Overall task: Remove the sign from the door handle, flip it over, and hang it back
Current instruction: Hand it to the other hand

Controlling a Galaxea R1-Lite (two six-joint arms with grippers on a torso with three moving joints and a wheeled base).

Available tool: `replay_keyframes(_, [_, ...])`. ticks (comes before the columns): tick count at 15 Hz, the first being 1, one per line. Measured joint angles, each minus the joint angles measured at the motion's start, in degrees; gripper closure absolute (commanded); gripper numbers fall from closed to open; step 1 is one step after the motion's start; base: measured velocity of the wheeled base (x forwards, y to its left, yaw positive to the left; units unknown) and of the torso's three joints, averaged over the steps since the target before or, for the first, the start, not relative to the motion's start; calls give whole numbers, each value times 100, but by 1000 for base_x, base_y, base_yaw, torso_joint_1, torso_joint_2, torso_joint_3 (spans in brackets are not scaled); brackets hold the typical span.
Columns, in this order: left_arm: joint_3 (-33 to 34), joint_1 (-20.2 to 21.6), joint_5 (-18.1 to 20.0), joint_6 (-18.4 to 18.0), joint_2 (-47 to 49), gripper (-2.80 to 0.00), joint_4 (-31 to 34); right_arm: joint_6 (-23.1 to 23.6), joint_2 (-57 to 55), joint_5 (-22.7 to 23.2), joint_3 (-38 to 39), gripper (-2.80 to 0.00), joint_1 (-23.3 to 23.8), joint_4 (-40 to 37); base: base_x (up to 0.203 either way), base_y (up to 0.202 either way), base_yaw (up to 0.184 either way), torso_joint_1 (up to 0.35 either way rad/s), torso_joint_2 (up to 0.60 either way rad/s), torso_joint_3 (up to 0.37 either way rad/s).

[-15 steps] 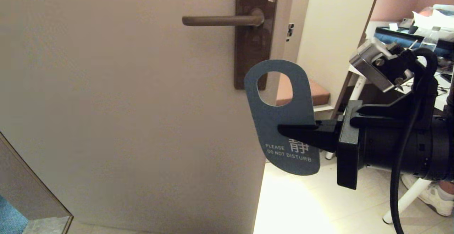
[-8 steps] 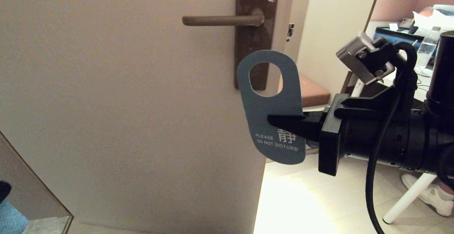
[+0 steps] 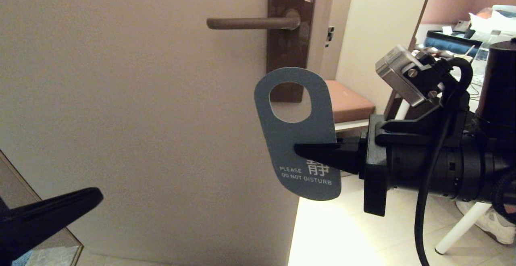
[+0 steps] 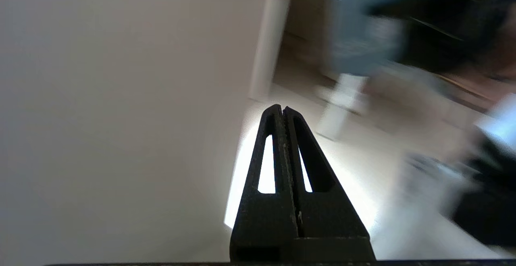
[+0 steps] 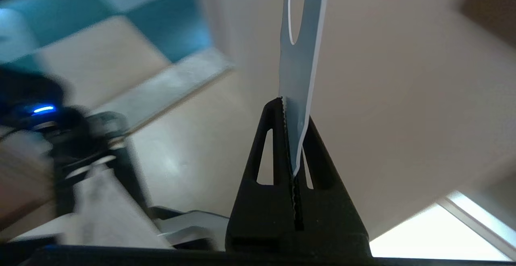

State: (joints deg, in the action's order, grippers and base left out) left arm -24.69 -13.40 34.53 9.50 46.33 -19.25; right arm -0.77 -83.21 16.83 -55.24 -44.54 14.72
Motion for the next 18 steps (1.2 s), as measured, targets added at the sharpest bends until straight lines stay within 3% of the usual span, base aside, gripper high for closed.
replay_keyframes(2, [0, -307, 156, 61, 261, 0, -157, -64, -114, 351, 6, 0, 6, 397, 0, 0, 0, 0, 0, 0])
replay_keyframes(8, [2, -1185, 183, 537, 1146, 0, -1181, -949, -372, 1322, -13, 0, 3, 1090, 0, 0, 0, 0, 0, 0])
replay_keyframes(12, [-26, -1670, 240, 800, 1678, 0, -1780, -996, -467, 1904, -28, 0, 8, 1235, 0, 0, 0, 0, 0, 0])
replay_keyframes(15, [-28, -1788, 707, 946, 1952, 0, -2049, -981, -501, 2177, -7, 0, 6, 1243, 0, 0, 0, 0, 0, 0])
replay_keyframes(18, [-33, -1811, 921, 949, 2137, 0, -2152, -973, -534, 2332, -16, 0, 3, 1252, 0, 0, 0, 0, 0, 0])
